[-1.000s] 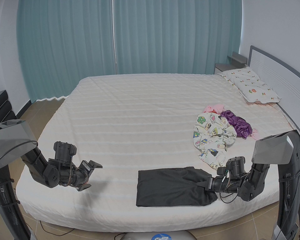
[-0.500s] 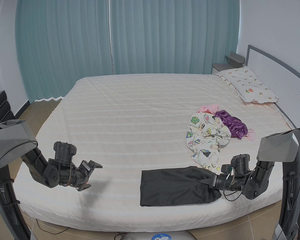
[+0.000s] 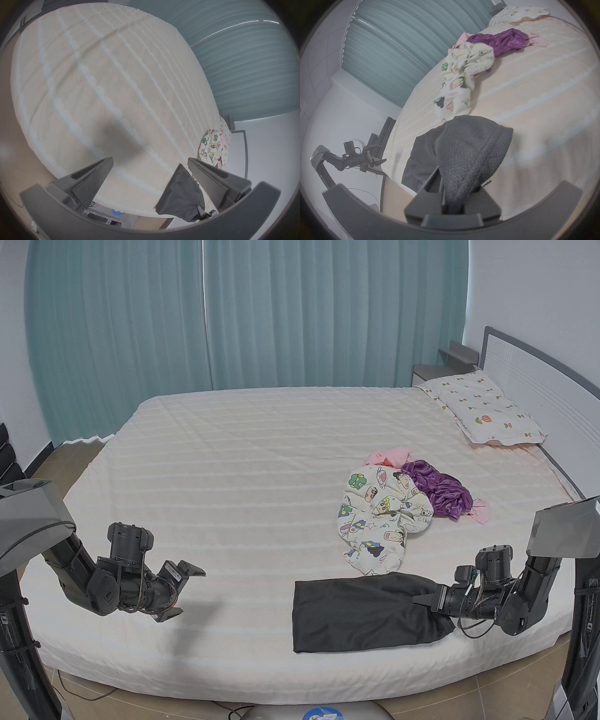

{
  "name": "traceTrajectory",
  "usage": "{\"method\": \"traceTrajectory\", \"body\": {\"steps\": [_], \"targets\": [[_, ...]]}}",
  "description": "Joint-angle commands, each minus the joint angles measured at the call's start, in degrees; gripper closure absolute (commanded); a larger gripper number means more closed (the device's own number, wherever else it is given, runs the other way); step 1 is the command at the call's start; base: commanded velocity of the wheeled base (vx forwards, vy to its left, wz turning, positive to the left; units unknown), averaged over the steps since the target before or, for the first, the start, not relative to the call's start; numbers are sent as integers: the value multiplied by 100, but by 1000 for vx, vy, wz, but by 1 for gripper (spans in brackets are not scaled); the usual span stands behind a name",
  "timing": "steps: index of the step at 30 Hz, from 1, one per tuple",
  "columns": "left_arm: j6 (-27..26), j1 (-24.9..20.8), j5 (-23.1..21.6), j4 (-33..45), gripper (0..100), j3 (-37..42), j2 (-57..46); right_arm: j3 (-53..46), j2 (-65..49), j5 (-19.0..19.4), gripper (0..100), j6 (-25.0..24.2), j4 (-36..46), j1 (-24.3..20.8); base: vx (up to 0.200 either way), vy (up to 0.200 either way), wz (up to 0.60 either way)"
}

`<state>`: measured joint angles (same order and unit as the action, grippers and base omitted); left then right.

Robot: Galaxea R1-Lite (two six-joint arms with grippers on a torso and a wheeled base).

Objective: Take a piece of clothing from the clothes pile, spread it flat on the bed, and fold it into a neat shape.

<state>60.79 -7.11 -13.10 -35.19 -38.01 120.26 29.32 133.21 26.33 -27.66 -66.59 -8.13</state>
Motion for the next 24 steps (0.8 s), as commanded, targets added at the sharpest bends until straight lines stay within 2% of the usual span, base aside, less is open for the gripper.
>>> {"method": "traceTrajectory", "body": {"steps": [1,24], "targets": [[3,-1,1,4,0,-5,6,-14,-23,4,100,6,-12,119,0,-200,0],[3,-1,1,-5,0,-5,6,-49,-5,4,100,200,-12,435,0,-200,0]]}}
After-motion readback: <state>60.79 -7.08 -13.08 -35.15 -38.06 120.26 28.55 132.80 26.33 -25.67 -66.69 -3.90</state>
